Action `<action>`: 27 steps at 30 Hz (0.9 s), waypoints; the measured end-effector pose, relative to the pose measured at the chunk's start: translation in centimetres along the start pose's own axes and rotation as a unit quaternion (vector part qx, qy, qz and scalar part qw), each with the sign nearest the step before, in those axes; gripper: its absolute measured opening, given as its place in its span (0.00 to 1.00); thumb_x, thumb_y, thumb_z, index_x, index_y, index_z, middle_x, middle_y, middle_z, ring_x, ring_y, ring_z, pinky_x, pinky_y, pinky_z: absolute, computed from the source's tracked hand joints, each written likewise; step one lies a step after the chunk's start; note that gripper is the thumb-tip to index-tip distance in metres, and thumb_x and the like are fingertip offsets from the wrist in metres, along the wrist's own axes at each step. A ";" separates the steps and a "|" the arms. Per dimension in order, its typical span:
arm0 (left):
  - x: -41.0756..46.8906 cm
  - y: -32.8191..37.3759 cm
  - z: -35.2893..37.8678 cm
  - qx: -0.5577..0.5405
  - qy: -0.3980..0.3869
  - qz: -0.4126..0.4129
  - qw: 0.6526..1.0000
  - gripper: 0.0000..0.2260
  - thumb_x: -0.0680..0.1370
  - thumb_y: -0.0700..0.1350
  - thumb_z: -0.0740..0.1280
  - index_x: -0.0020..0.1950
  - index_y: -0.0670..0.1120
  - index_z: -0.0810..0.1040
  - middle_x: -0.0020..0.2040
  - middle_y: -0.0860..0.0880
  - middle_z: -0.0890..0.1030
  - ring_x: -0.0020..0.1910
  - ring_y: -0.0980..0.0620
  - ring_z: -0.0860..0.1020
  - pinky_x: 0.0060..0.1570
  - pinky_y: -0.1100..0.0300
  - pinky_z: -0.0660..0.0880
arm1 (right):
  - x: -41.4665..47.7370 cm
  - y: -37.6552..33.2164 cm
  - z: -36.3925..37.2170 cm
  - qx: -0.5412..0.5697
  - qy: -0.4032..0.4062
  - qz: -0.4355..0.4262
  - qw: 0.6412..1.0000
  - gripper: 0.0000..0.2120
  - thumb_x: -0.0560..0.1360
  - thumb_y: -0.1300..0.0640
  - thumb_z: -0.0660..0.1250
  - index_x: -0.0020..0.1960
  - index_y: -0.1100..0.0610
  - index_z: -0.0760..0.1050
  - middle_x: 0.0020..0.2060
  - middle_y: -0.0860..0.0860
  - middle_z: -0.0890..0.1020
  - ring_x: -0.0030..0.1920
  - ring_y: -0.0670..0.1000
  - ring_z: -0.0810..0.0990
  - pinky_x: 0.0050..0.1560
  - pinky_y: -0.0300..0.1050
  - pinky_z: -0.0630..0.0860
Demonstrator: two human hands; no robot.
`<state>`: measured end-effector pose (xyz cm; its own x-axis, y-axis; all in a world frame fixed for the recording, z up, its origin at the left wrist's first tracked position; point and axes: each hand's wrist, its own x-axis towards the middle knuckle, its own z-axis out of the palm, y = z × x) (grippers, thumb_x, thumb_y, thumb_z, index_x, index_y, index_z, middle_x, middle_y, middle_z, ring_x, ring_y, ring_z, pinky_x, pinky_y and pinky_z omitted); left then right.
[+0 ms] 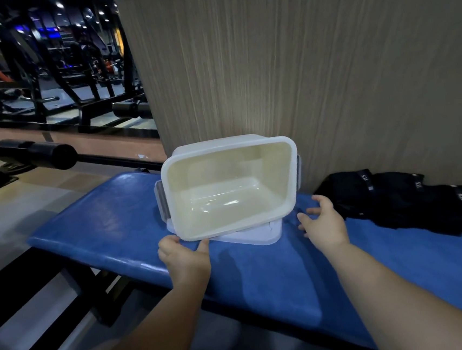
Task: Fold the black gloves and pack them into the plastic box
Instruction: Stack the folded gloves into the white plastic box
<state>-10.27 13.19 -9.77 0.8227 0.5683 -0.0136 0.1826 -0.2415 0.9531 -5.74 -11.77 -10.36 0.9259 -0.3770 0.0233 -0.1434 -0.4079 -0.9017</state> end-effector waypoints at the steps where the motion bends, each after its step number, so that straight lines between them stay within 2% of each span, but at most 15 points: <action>1: -0.8 0.3 0.6 0.004 -0.010 0.001 1.000 0.24 0.74 0.42 0.72 0.63 0.39 0.64 0.65 0.42 0.66 0.49 0.50 0.67 0.48 0.59 0.64 | -0.4 0.3 -0.7 -0.003 0.003 0.003 1.000 0.27 0.77 0.53 0.66 0.72 0.48 0.61 0.56 0.46 0.76 0.52 0.52 0.81 0.53 0.55 0.80; 6: -4.1 1.7 4.8 -0.009 -0.134 0.027 0.991 0.17 0.77 0.45 0.69 0.57 0.46 0.63 0.59 0.48 0.66 0.49 0.50 0.69 0.42 0.61 0.66 | -1.6 1.7 -4.4 -0.017 0.020 0.013 1.000 0.15 0.78 0.54 0.65 0.64 0.52 0.70 0.41 0.46 0.80 0.43 0.49 0.82 0.46 0.48 0.80; 8: -5.3 2.5 7.0 -0.008 -0.193 0.032 0.981 0.15 0.78 0.45 0.68 0.56 0.47 0.63 0.55 0.48 0.69 0.46 0.51 0.71 0.37 0.61 0.66 | -1.9 2.1 -6.1 -0.019 0.032 0.013 0.999 0.09 0.79 0.54 0.64 0.58 0.52 0.73 0.41 0.45 0.80 0.42 0.48 0.82 0.41 0.42 0.77; 11: -7.1 3.8 10.4 0.004 -0.259 0.042 0.965 0.11 0.79 0.46 0.66 0.55 0.47 0.64 0.48 0.50 0.71 0.38 0.56 0.70 0.35 0.64 0.66 | -1.8 2.5 -8.1 -0.006 0.059 0.022 0.998 0.05 0.79 0.54 0.63 0.48 0.53 0.77 0.40 0.46 0.80 0.40 0.48 0.82 0.38 0.42 0.76; 14: -8.5 5.4 13.6 0.035 -0.306 0.063 0.949 0.09 0.79 0.47 0.65 0.54 0.48 0.66 0.46 0.53 0.73 0.42 0.55 0.72 0.40 0.63 0.67 | -1.1 3.2 -9.2 0.014 0.085 0.031 0.996 0.06 0.78 0.54 0.64 0.44 0.51 0.76 0.40 0.47 0.81 0.38 0.48 0.83 0.35 0.41 0.75; 18: -8.9 7.2 17.9 0.052 -0.330 0.075 0.940 0.08 0.79 0.48 0.65 0.54 0.48 0.71 0.44 0.55 0.75 0.47 0.52 0.74 0.46 0.63 0.68 | 0.1 4.0 -9.9 0.036 0.095 0.032 0.994 0.05 0.78 0.53 0.64 0.46 0.53 0.78 0.40 0.47 0.82 0.35 0.44 0.82 0.36 0.40 0.74; 21: -8.7 8.2 20.8 0.067 -0.327 0.083 0.939 0.13 0.79 0.50 0.64 0.60 0.45 0.73 0.54 0.49 0.77 0.52 0.49 0.76 0.51 0.59 0.71 | 1.0 4.4 -10.2 0.072 0.095 0.028 0.992 0.05 0.77 0.54 0.65 0.47 0.52 0.79 0.41 0.49 0.83 0.38 0.48 0.82 0.45 0.48 0.79; 23: -8.5 9.0 22.2 0.073 -0.314 0.087 0.943 0.15 0.80 0.52 0.63 0.61 0.45 0.72 0.53 0.49 0.76 0.49 0.50 0.74 0.48 0.59 0.70 | 1.6 4.6 -10.4 0.084 0.089 0.026 0.992 0.05 0.77 0.52 0.65 0.47 0.51 0.79 0.41 0.48 0.83 0.42 0.49 0.82 0.48 0.49 0.80; 27: -7.8 10.2 24.4 0.079 -0.287 0.079 0.951 0.16 0.81 0.56 0.59 0.58 0.44 0.70 0.53 0.46 0.76 0.44 0.49 0.74 0.39 0.58 0.67 | 2.5 4.7 -10.5 0.113 0.078 0.036 0.990 0.05 0.78 0.51 0.64 0.47 0.50 0.78 0.41 0.47 0.83 0.41 0.49 0.83 0.47 0.48 0.80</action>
<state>-1.69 -12.93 -7.33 0.9968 0.0024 -0.0801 0.0734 -0.4283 0.9006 -7.80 -23.38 -9.99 0.8484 -0.5294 0.0057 -0.1091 -0.1852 -0.9766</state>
